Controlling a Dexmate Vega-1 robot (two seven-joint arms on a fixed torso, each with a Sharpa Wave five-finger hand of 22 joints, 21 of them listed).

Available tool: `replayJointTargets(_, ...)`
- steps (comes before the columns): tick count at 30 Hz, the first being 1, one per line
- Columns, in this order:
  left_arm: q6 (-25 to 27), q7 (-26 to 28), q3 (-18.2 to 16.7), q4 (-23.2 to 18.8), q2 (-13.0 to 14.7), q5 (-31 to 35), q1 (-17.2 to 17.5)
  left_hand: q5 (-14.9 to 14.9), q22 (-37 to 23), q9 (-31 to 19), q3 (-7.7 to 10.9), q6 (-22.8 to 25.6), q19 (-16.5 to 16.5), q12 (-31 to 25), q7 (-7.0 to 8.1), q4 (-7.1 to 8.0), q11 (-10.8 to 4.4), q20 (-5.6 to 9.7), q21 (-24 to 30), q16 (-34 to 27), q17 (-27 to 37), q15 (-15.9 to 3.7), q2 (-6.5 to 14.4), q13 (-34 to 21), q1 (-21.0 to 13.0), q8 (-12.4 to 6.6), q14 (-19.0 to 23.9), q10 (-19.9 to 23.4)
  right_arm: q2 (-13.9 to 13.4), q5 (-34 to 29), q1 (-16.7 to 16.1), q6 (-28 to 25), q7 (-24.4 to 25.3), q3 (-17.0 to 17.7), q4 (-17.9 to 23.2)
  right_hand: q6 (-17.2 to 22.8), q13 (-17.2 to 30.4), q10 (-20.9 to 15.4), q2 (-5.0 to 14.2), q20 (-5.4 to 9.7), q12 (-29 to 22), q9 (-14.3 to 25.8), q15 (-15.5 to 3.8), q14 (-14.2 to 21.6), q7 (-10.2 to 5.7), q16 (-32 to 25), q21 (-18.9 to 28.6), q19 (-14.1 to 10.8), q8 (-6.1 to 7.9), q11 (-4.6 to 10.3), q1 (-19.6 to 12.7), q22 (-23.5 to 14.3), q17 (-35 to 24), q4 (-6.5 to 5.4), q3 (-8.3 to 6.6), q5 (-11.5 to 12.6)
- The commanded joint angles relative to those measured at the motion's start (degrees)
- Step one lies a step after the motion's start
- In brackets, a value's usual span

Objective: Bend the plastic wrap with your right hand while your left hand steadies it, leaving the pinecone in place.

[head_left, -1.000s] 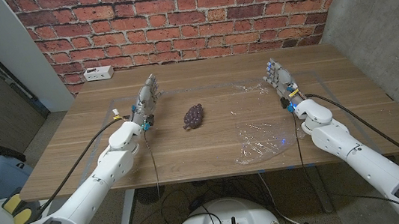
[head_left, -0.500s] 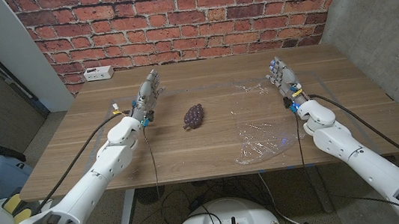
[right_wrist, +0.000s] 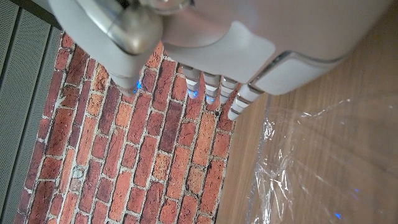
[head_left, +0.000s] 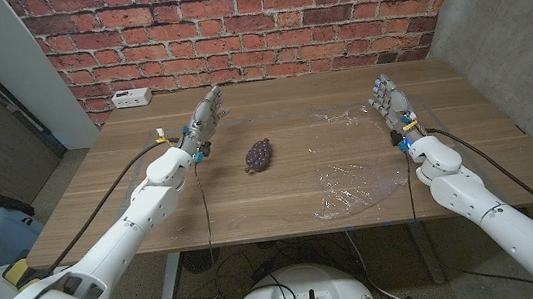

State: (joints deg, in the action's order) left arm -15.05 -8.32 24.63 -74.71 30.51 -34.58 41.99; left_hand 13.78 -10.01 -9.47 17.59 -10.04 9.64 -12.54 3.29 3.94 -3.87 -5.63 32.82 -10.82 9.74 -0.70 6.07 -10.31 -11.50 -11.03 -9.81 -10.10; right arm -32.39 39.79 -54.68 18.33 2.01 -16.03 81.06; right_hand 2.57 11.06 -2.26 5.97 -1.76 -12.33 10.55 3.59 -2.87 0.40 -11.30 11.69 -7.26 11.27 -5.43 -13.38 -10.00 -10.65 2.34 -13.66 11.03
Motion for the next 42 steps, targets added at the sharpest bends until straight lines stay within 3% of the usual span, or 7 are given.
replayJointTargets(1, 2.5, -4.1, 2.7, -1.7, 1.5, 2.7, -3.8, -0.2, -0.2, -0.3, 0.14, 0.0, 5.6, 0.0, 0.17, -0.34, 0.38, -0.35, -0.2, 0.1, 0.2, 0.27, 0.0, -0.1, -0.6, 0.05, -5.2, -2.9, -2.4, -0.4, -3.4, -0.7, 3.1, 2.4, 5.6, 0.4, 0.2, -0.5, -0.04, -0.27, -0.2, 0.1, 0.02, 0.3, 0.27, -0.3, 0.3, -0.2, 0.18, -0.15, -0.5, -0.2, -0.2, 0.32, -0.27, 0.3)
replayJointTargets(16, 1.5, -9.8, 6.1, -4.7, 1.7, 5.0, -5.1, -0.5, -0.2, -0.3, 0.5, 0.0, 6.2, 0.5, 0.2, -1.15, 1.12, -0.28, -1.1, 0.4, 0.1, 0.44, 0.2, -0.1, -1.5, 0.39, -5.9, -3.3, -5.2, -3.5, -8.6, -2.5, 8.0, 3.8, 12.3, 1.2, 0.2, -0.9, -0.07, -0.58, -0.2, 0.1, 0.17, 0.6, -0.46, -0.3, 0.2, -0.2, 0.36, -0.4, -0.2, -0.2, -0.3, 0.24, -0.16, 0.2)
replayJointTargets(22, 2.6, -7.4, 6.3, -9.8, 4.5, 8.5, -3.8, -0.7, -0.2, -0.3, 0.69, 0.2, 7.0, 0.7, -0.23, -1.66, 1.75, 0.88, -1.8, 0.6, 0.1, 0.29, 0.2, -0.2, -2.0, 0.44, -6.7, -3.6, -6.2, -3.8, -10.8, -2.9, 9.1, 4.9, 14.4, 1.3, 0.2, -1.0, -0.14, -0.63, -0.2, 0.1, 0.21, 0.6, -0.41, -0.4, 0.2, -0.1, 0.31, -0.5, 0.1, -0.3, -0.3, 0.09, -0.02, 0.2)
replayJointTargets(35, 3.5, -6.0, 7.1, -17.1, 7.9, 12.8, -1.2, -1.0, -0.3, -0.4, 0.84, 0.4, 8.0, 0.9, -0.49, -2.37, 2.0, 1.42, -2.8, 0.8, 0.1, 0.35, 0.1, -0.2, -2.7, 0.5, -7.7, -4.0, -8.7, -4.3, -16.1, -4.1, 10.4, 7.8, 19.9, 1.6, 0.2, -1.2, -0.28, -0.82, -0.2, 0.1, 0.3, 0.8, -0.6, -0.4, 0.1, -0.1, 0.32, -0.56, 0.5, -0.3, -0.4, -0.04, 0.16, 0.1)
replayJointTargets(42, 3.1, -3.6, 7.7, -20.1, 9.6, 18.0, 0.0, -1.3, -0.4, -0.5, 0.81, 2.7, 9.2, 1.2, -0.2, -3.2, 3.62, 0.82, -3.9, 0.9, 0.1, 0.87, -0.3, -0.3, -3.3, -0.06, -9.1, -5.0, -9.4, -4.9, -19.6, -5.0, 12.2, 9.4, 22.5, 1.8, 0.2, -1.8, -0.13, -0.91, -0.3, 0.1, 0.51, 1.1, -0.79, -0.4, 0.1, -0.1, 0.3, -0.77, 0.4, -0.3, -0.3, 0.03, 0.05, 0.2)
